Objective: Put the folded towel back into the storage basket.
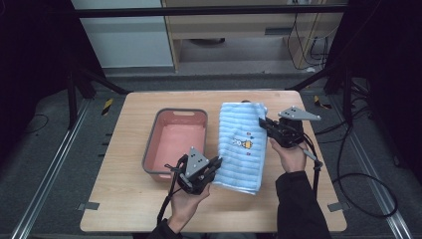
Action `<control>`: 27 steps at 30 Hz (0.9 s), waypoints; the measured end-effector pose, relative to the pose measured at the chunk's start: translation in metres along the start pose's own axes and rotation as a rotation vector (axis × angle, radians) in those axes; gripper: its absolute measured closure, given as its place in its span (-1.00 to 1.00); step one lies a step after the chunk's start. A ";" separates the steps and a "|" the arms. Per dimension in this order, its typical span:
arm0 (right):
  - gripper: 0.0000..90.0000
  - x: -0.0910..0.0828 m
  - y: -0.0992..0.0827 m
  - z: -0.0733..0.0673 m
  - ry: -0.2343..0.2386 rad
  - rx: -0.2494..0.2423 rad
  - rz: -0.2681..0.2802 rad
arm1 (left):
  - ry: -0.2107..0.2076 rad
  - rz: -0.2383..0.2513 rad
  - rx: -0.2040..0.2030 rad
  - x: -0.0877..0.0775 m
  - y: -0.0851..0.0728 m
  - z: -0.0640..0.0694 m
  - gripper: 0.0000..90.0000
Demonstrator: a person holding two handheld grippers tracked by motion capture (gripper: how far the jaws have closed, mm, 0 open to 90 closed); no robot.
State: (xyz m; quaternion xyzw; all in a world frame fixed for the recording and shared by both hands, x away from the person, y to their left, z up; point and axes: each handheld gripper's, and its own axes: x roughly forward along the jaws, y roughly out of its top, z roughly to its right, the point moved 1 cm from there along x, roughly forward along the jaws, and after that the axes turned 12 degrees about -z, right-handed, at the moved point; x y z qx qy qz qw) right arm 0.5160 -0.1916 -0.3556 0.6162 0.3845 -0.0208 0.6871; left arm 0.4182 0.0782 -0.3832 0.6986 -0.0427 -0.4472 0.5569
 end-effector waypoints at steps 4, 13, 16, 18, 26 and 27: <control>0.86 -0.003 0.011 -0.006 0.001 -0.004 0.013 | 0.009 0.017 -0.004 -0.009 0.003 -0.005 0.91; 0.86 -0.002 0.032 -0.023 0.015 -0.028 0.030 | 0.034 0.043 -0.008 -0.028 0.007 -0.019 0.91; 0.86 -0.001 0.040 -0.029 0.019 -0.036 0.036 | 0.040 0.051 -0.010 -0.032 0.007 -0.023 0.91; 0.87 0.000 0.045 -0.032 0.021 -0.043 0.039 | 0.043 0.055 -0.018 -0.035 0.007 -0.026 0.91; 0.87 0.010 0.059 -0.045 0.042 -0.056 0.044 | 0.052 0.081 -0.030 -0.048 0.006 -0.040 0.91; 0.87 0.011 0.060 -0.047 0.044 -0.059 0.044 | 0.054 0.080 -0.031 -0.050 0.006 -0.042 0.91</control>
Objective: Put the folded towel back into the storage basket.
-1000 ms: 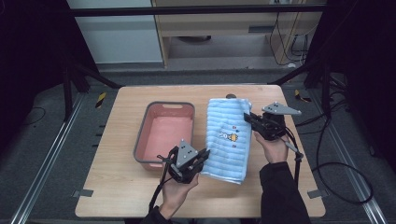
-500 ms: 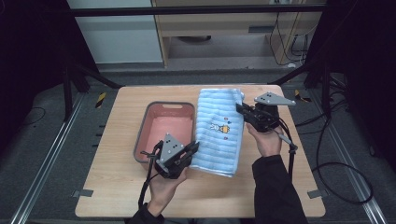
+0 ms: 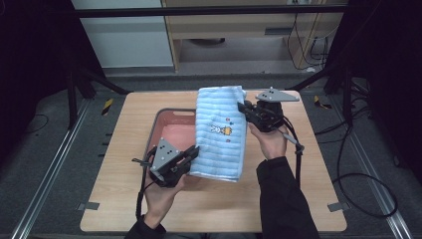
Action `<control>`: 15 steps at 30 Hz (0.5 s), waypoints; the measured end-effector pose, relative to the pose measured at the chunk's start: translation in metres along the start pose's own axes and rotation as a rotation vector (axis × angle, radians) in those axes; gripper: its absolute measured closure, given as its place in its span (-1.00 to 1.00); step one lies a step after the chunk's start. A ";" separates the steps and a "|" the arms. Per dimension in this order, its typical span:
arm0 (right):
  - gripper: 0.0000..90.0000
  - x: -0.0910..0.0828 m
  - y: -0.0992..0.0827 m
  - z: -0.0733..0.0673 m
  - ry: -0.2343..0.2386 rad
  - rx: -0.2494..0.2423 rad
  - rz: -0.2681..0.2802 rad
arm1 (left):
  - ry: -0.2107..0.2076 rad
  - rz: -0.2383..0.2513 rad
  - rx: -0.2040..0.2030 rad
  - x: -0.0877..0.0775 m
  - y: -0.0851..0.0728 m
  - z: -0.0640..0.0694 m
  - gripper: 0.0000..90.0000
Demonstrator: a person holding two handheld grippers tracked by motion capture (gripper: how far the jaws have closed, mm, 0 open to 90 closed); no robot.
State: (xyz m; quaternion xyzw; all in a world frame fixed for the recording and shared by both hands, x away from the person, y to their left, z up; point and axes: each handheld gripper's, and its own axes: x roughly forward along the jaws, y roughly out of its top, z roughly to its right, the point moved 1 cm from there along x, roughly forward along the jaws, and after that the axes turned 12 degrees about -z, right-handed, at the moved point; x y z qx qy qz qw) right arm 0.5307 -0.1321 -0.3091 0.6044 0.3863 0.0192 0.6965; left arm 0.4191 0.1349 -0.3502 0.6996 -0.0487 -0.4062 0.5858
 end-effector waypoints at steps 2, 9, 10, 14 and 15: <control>0.87 0.003 0.003 -0.003 0.003 -0.006 0.000 | 0.004 0.002 -0.007 -0.003 0.000 -0.004 0.91; 0.87 0.016 0.012 -0.013 0.018 -0.011 -0.008 | 0.019 0.013 -0.020 -0.012 -0.002 -0.019 0.91; 0.87 0.018 0.014 -0.015 0.021 -0.012 -0.006 | 0.023 0.015 -0.024 -0.013 -0.003 -0.021 0.91; 0.87 0.026 0.019 -0.023 0.032 -0.021 -0.001 | 0.042 0.015 -0.028 -0.019 -0.006 -0.029 0.91; 0.87 0.028 0.020 -0.025 0.035 -0.021 -0.002 | 0.046 0.015 -0.033 -0.021 -0.007 -0.032 0.91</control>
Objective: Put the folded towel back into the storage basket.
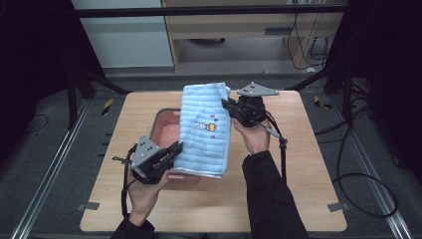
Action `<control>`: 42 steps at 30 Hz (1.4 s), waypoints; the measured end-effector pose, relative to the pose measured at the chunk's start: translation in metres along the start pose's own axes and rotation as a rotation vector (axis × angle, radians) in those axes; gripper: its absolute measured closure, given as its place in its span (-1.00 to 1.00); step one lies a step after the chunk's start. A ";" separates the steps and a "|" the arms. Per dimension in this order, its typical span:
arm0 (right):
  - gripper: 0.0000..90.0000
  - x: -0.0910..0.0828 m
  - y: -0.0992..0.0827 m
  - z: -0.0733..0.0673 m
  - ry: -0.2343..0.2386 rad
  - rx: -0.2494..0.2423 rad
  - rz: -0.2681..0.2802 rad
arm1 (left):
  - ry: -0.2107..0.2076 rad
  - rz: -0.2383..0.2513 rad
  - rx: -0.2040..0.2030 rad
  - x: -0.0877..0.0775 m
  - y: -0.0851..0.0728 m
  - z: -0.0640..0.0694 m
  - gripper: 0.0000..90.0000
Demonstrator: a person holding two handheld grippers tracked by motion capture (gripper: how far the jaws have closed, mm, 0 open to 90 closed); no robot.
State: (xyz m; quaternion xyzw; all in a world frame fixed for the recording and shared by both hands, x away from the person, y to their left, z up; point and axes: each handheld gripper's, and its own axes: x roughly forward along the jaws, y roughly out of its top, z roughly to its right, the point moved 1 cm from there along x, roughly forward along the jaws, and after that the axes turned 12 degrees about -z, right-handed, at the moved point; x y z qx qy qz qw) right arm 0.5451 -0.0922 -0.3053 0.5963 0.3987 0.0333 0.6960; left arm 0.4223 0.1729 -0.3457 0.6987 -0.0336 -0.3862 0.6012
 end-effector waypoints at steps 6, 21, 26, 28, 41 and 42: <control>0.87 0.015 0.008 -0.011 0.021 -0.006 0.003 | 0.030 0.004 -0.022 -0.008 -0.004 -0.015 0.91; 0.87 0.046 0.020 -0.023 0.049 0.002 -0.007 | 0.053 -0.003 -0.063 -0.008 -0.010 -0.041 0.91; 0.87 0.054 0.021 -0.025 0.052 0.004 -0.008 | 0.066 -0.007 -0.074 -0.007 -0.011 -0.048 0.91; 0.87 0.059 0.020 -0.026 0.055 0.007 -0.010 | 0.071 -0.009 -0.078 -0.005 -0.012 -0.051 0.91; 0.87 0.092 0.018 -0.028 0.068 0.002 -0.038 | 0.095 -0.045 -0.104 0.009 -0.022 -0.070 0.91; 0.87 0.095 0.018 -0.028 0.069 0.005 -0.040 | 0.096 -0.047 -0.106 0.011 -0.023 -0.071 0.91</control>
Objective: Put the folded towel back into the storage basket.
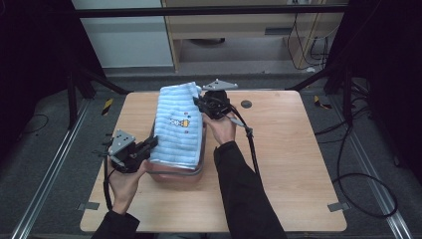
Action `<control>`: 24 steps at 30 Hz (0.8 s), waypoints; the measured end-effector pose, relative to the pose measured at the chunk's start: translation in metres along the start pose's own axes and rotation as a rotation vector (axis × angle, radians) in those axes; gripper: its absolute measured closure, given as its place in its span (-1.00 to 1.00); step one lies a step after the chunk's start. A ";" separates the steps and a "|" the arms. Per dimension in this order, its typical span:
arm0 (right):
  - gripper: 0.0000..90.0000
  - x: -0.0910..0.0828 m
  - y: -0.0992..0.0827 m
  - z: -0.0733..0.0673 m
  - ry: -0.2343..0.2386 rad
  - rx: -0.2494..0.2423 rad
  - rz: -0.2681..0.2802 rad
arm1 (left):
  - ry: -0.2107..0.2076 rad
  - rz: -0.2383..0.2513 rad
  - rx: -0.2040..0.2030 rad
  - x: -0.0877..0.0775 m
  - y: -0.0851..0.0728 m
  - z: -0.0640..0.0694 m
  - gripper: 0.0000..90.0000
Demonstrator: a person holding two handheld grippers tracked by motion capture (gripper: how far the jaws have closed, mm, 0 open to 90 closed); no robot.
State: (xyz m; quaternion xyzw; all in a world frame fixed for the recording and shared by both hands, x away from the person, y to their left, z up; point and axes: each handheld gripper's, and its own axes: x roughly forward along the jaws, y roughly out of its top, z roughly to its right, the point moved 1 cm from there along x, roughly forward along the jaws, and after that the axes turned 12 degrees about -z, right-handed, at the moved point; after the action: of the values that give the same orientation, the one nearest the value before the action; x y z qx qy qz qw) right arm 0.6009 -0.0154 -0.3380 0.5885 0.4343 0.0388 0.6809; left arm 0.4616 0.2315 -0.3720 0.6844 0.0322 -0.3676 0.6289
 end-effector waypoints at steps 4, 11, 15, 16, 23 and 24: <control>0.87 0.010 -0.003 0.001 -0.007 -0.002 -0.020 | 0.002 -0.018 -0.013 0.007 -0.004 -0.006 0.91; 0.87 0.021 -0.008 0.001 -0.019 -0.016 -0.050 | 0.020 -0.068 -0.014 0.023 -0.014 -0.010 0.91; 0.87 0.029 -0.015 -0.001 -0.027 -0.019 -0.074 | 0.032 -0.097 -0.006 0.029 -0.019 -0.009 0.91; 0.87 0.030 -0.016 0.000 -0.029 -0.018 -0.079 | 0.033 -0.105 -0.002 0.030 -0.020 -0.008 0.91; 0.87 0.039 -0.026 0.001 -0.032 -0.009 -0.107 | 0.041 -0.143 0.011 0.037 -0.028 -0.008 0.91; 0.87 0.040 -0.028 0.001 -0.034 -0.013 -0.109 | 0.044 -0.146 0.011 0.038 -0.029 -0.008 0.91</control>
State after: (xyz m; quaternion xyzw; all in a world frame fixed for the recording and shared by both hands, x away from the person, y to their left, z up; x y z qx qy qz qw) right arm 0.6136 -0.0023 -0.3828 0.5600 0.4538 -0.0055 0.6931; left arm 0.4783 0.2288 -0.4173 0.6917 0.0939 -0.3976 0.5956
